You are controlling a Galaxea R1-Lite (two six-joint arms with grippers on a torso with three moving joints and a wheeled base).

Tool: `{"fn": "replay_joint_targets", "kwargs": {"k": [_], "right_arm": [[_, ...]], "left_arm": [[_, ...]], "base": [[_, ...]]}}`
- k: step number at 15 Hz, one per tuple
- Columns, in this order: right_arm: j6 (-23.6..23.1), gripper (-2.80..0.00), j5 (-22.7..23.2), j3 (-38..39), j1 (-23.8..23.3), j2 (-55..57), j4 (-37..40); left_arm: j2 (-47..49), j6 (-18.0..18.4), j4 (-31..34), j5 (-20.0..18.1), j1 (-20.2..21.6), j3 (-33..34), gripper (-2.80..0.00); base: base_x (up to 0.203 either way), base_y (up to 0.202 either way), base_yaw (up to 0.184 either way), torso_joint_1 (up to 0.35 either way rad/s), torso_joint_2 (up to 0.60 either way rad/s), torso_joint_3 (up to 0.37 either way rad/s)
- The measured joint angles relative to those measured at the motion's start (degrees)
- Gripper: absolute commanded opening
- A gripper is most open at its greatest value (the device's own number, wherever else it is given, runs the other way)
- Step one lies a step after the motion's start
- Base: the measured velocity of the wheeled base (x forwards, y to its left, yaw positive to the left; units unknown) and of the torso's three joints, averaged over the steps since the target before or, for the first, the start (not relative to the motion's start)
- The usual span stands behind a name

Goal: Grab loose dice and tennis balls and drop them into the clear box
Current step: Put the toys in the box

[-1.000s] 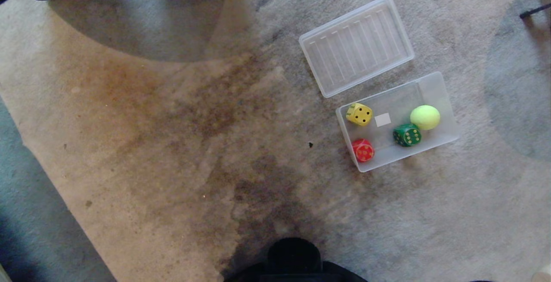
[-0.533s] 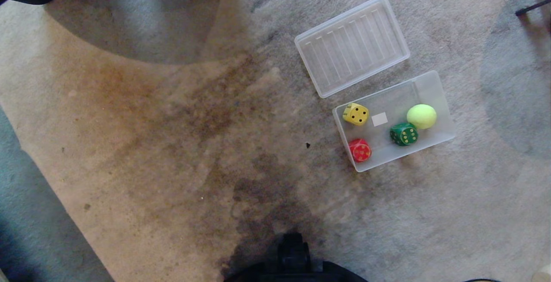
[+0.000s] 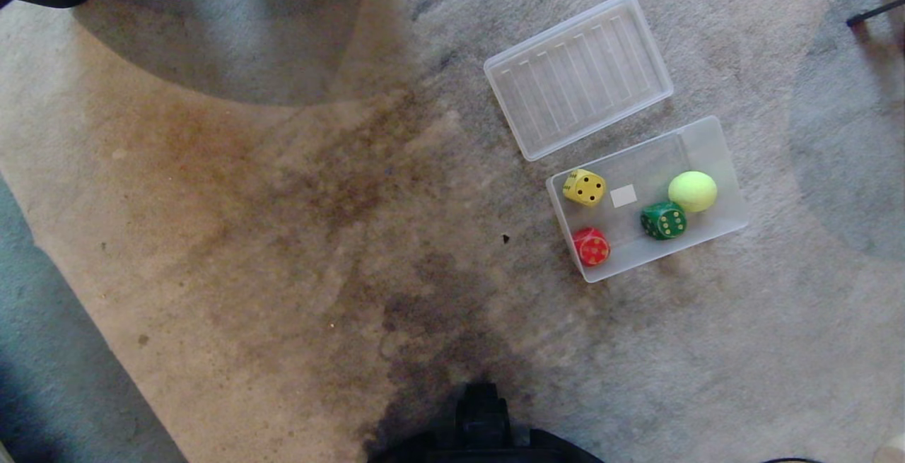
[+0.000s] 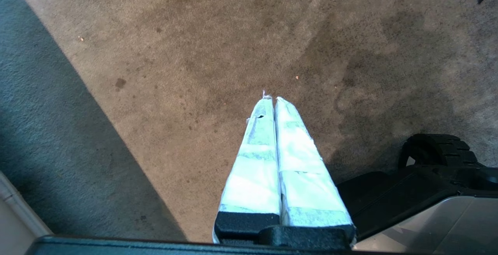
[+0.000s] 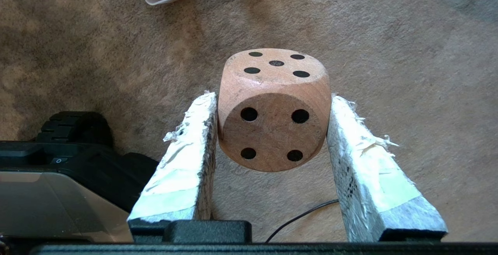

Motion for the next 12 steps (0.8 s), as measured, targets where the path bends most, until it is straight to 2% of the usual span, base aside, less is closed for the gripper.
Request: {"fn": "replay_joint_targets", "kwargs": {"k": [12], "right_arm": [[0.0, -2.80, 0.0, 0.0, 0.0, 0.0, 0.0]], "left_arm": [[0.0, 0.1, 0.0, 0.0, 0.0, 0.0, -2.80]], "base": [[0.000, 0.000, 0.000, 0.000, 0.00, 0.000]]}}
